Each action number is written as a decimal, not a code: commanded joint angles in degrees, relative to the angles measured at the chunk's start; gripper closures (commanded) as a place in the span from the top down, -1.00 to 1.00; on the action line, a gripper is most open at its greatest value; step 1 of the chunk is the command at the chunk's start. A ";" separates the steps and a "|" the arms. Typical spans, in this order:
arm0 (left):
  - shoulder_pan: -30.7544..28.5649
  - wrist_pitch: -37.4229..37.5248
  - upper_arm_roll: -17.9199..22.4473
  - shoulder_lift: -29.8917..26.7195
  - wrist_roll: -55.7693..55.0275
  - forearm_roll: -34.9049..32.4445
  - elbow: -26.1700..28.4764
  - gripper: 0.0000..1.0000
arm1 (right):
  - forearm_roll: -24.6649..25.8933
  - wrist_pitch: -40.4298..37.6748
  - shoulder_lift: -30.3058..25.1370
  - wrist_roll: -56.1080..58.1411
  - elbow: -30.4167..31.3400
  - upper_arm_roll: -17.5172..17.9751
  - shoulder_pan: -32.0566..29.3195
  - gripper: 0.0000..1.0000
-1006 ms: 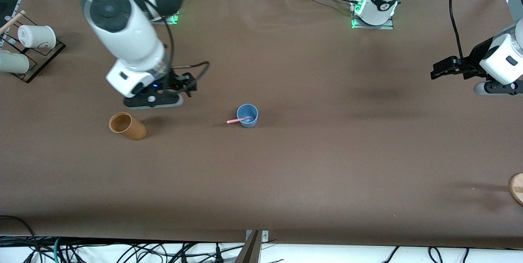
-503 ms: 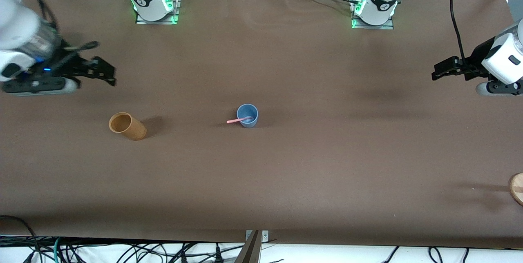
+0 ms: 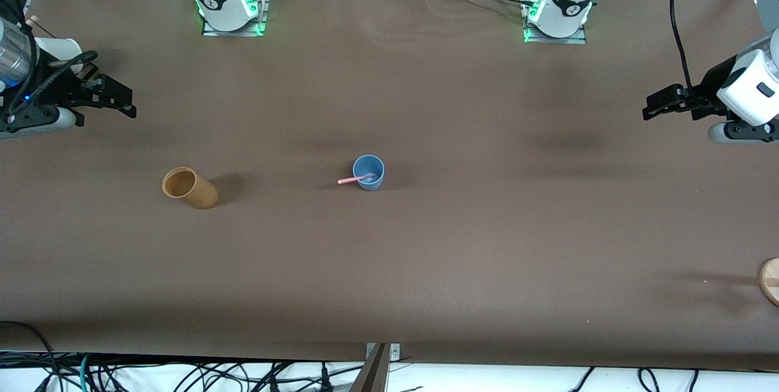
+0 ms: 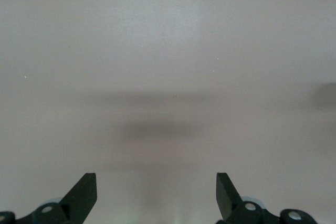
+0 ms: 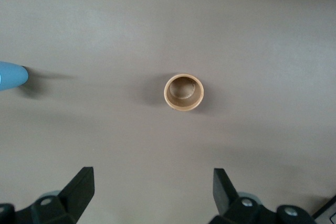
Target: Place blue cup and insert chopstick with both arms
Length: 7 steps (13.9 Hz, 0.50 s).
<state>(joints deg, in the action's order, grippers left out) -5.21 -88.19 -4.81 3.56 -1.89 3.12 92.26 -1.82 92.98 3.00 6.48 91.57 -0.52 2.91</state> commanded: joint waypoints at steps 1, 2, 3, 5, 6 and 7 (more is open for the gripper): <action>-0.06 0.21 -0.11 0.83 1.10 0.84 -1.64 1.00 | 0.07 -1.75 -2.21 -1.39 2.04 -3.24 3.23 1.00; -0.06 0.21 -0.11 0.83 1.10 0.84 -1.64 1.00 | 0.15 -1.92 -2.30 -1.13 2.21 -3.26 3.16 1.00; -0.06 0.21 -0.11 0.83 1.10 0.84 -1.64 1.00 | 0.07 -1.93 -2.39 -0.95 2.30 -3.26 3.24 1.00; -0.06 0.21 -0.11 0.83 1.10 0.84 -1.64 1.00 | 0.33 -1.93 -2.21 -0.42 2.12 -3.26 3.24 1.00; -0.06 0.21 -0.11 0.83 1.10 0.84 -1.64 1.00 | 0.33 -1.93 -2.12 -0.42 2.12 -3.26 3.24 1.00; -0.06 0.21 -0.11 0.83 1.10 0.84 -1.64 1.00 | 0.33 -1.93 -2.04 -0.42 2.04 -3.26 3.24 1.00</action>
